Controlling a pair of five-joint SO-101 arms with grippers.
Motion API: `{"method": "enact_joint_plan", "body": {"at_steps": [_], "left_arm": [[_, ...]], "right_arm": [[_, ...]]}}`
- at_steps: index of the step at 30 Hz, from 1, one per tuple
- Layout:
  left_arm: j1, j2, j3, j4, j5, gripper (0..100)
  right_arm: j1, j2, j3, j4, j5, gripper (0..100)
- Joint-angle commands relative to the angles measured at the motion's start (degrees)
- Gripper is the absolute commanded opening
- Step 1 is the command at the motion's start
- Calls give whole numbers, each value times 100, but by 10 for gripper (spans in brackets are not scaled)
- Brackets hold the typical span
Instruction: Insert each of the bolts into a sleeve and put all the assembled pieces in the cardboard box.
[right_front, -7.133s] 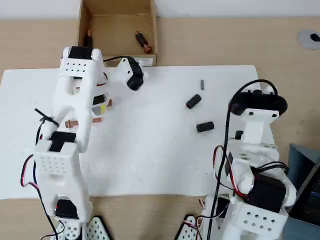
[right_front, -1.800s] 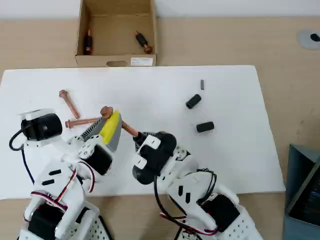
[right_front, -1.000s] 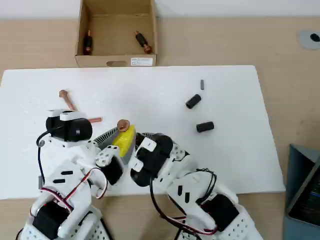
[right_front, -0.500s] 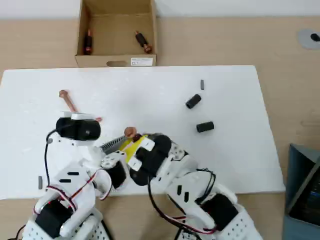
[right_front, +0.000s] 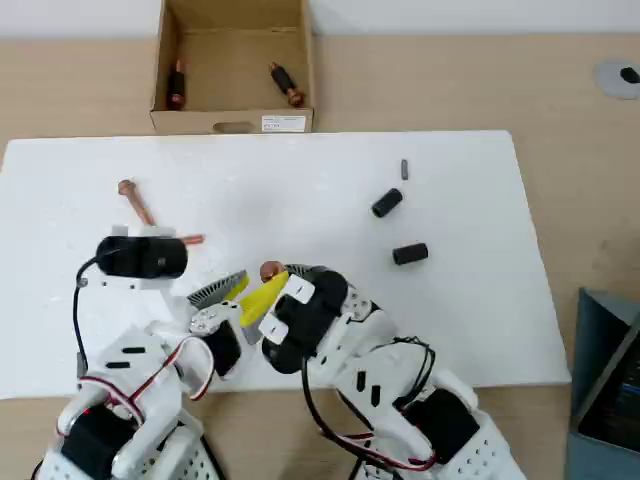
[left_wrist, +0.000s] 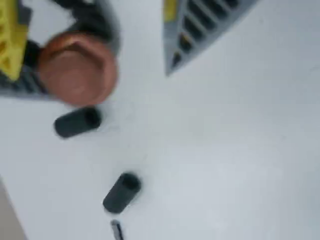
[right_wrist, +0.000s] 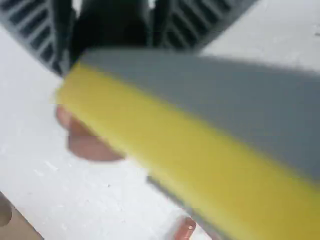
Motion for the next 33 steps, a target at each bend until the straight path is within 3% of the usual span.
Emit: {"method": "enact_joint_plan", "body": {"at_steps": [1,6,10,14,21,26,33], "left_arm": [[-62,-22,-563,0,-9,199],[-62,-22,-791,0,-35,181],[-396,-22,-993,-35,-492,0],[-1459,-22,-844,70,-1160,3],[-3130,-22,571,62,-2127,2],[-3367,-22,1424,18,-2171,2],[-3420,-22,1908,26,-2180,2]], "right_arm": [[-31,-716,-356,-158,35,9],[-22,-716,-356,-158,26,9],[-22,-716,-356,-167,0,9],[198,-681,-356,-176,-299,9],[1560,-655,-558,-141,-1222,9],[1719,-101,-1226,-132,-1301,9],[1780,2255,-2985,-176,-1521,9]]}}
